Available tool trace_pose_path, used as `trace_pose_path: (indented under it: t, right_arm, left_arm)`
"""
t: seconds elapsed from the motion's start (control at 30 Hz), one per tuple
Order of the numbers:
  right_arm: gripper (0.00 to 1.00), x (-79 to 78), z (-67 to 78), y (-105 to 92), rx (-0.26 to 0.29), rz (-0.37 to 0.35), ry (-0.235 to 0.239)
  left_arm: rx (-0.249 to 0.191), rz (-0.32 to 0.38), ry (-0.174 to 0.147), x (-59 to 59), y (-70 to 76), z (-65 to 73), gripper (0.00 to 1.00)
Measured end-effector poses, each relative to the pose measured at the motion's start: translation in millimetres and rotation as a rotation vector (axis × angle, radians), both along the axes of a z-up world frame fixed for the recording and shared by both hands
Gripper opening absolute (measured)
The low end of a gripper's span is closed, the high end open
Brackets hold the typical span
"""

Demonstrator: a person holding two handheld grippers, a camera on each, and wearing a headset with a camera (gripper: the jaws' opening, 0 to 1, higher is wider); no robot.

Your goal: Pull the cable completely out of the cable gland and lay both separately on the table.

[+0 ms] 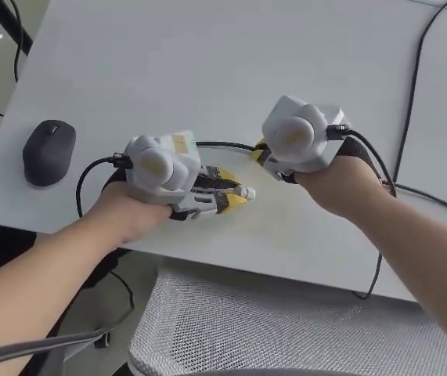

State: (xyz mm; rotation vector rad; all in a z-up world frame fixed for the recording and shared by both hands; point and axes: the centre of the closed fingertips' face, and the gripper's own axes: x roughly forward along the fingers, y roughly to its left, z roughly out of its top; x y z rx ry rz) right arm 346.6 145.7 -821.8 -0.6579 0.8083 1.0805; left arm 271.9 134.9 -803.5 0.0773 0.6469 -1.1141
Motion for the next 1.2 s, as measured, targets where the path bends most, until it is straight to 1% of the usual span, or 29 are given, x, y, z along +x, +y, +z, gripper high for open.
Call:
trace_pose_path:
  t: [0.1,0.13,0.17,0.23,0.27,0.3,0.33,0.37,0.4,0.43,0.5,0.57,0.63,0.77,0.9,1.07,1.2]
  right_arm:
    - [0.01,0.3,0.5,0.6,-0.001,-0.004,0.002]
    - [0.01,0.2,0.6,0.9,-0.002,-0.003,0.002]
    - [0.01,0.2,0.7,1.1,-0.004,-0.002,0.003]
    - [0.01,0.3,0.5,1.4,-0.008,0.002,0.001]
    - [0.01,0.3,0.4,1.4,-0.009,0.004,0.001]
    - [0.01,0.3,0.4,1.5,-0.010,0.006,0.001]
    - [0.02,0.3,0.5,1.6,-0.011,0.008,0.001]
    - [0.02,0.4,0.5,1.6,-0.011,0.007,0.002]
    - [0.02,0.4,0.5,1.6,-0.012,0.005,0.004]
    - [0.02,0.4,0.5,1.7,-0.014,0.006,0.004]
    - [0.02,0.4,0.6,1.8,-0.018,0.009,0.002]
    - [0.02,0.3,0.5,1.8,-0.018,0.012,0.000]
    - [0.03,0.6,0.5,1.7,-0.017,0.012,-0.003]
    - [0.03,0.8,0.6,1.8,-0.018,0.017,-0.003]
    - [0.05,4.1,3.9,2.8,0.004,0.003,0.002]
    - [0.07,4.6,6.9,0.7,0.009,0.003,0.002]
    - [0.09,4.4,12.5,-2.1,0.020,-0.001,0.002]
  left_arm:
    - [0.015,-0.009,-0.007,0.1,0.6,-2.5,0.16]
    - [0.027,-0.015,-0.015,0.0,0.9,-3.5,0.16]
    - [0.035,-0.021,-0.016,-0.3,0.6,-4.3,0.16]
    - [0.037,-0.020,-0.012,0.3,0.0,-4.8,0.16]
    - [0.065,-0.032,-0.029,0.7,0.8,-7.1,0.16]
    - [0.091,-0.043,-0.037,0.3,1.8,-9.4,0.16]
    - [0.096,-0.050,-0.044,-0.1,-0.2,-9.6,0.16]
    - [0.110,-0.056,-0.050,-0.4,-0.2,-10.6,0.16]
    - [0.131,-0.066,-0.080,1.8,-0.1,-10.2,0.16]
    - [0.153,-0.073,-0.080,0.3,1.1,-11.6,0.16]
    - [0.178,-0.086,-0.102,2.7,0.0,-13.4,0.16]
    - [0.199,-0.103,-0.117,3.0,-1.0,-15.6,0.16]
    - [0.205,-0.110,-0.126,3.4,-2.2,-17.5,0.16]
    - [0.212,-0.104,-0.123,3.6,-1.3,-19.2,0.16]
    - [0.220,-0.096,-0.121,3.0,0.1,-20.1,0.18]
    - [0.224,-0.081,-0.117,3.5,2.3,-20.9,0.19]
    - [0.220,-0.062,-0.113,4.4,1.9,-18.0,0.20]
